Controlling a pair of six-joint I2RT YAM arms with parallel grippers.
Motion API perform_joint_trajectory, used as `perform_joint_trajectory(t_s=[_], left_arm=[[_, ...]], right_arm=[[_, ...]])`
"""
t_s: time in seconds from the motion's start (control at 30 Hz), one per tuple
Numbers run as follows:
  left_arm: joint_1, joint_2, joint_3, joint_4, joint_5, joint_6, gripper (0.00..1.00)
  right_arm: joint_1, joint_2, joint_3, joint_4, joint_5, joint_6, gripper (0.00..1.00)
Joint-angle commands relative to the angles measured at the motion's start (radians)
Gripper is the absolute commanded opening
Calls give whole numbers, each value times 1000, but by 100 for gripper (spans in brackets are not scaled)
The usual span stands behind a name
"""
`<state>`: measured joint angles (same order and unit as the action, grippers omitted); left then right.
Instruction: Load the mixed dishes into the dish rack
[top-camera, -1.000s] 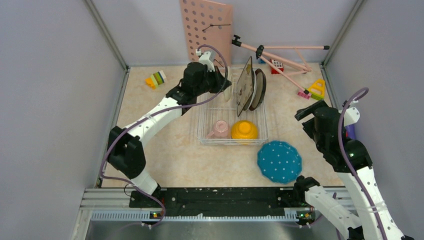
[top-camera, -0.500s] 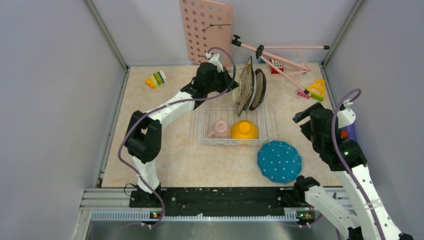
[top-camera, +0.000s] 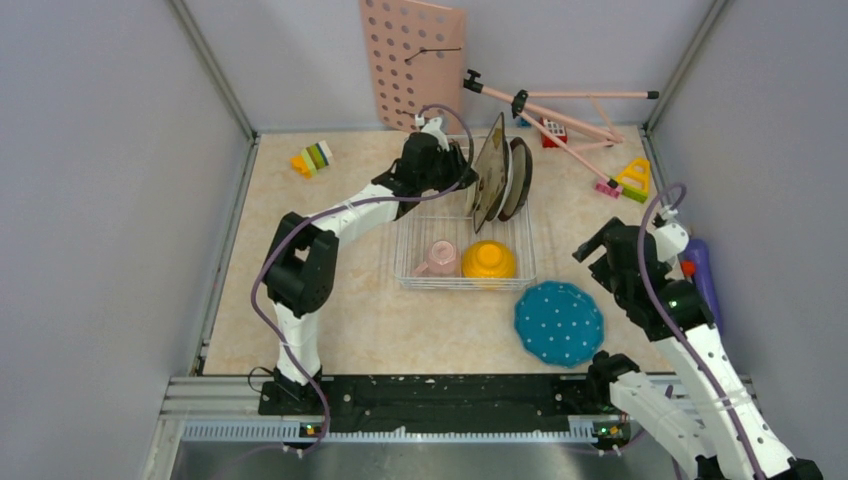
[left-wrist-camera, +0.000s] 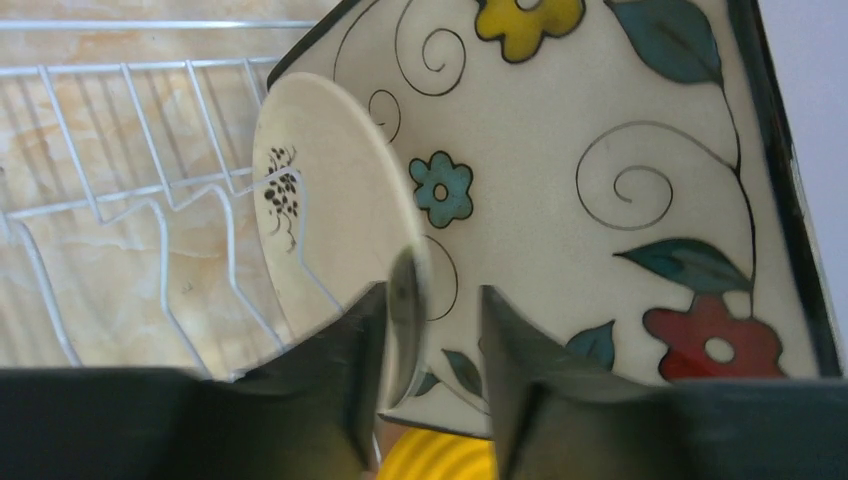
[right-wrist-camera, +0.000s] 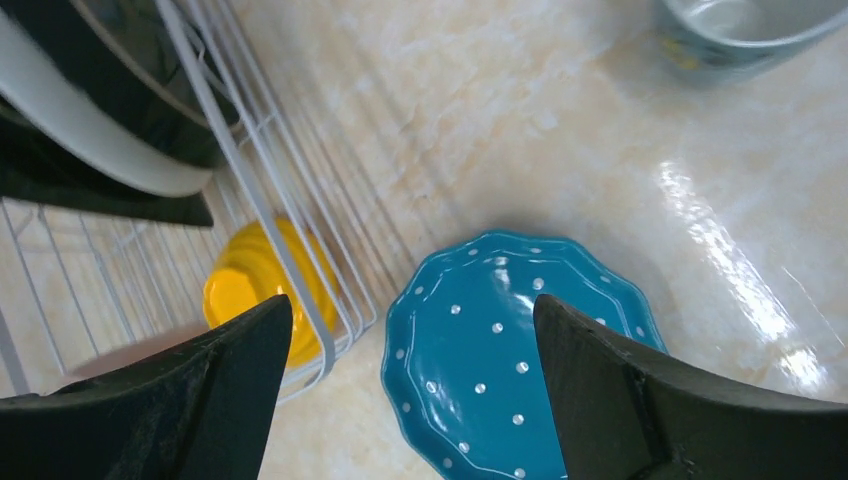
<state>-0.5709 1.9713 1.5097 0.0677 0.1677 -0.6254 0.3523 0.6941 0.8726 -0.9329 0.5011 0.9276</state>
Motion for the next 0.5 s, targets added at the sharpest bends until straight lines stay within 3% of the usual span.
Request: perform_joint_trajectory(t_s=[0.0,0.07,0.3,0.47], left_arm=[[-3,-53,26,29,1,43,71],[-3,-80,20,9,-1,55,82],[3,-257,-56,-89,-27,120,85],[16,-513,-261,-152,-200,196,89]], right_arm=[[-2,21,-35,202,-273,-230,89],[-2,29,-60,279,-365,-270,90],[-1,194,-85,374,-466,-327,87],[-2,224,-103,411,-471,-355,86]])
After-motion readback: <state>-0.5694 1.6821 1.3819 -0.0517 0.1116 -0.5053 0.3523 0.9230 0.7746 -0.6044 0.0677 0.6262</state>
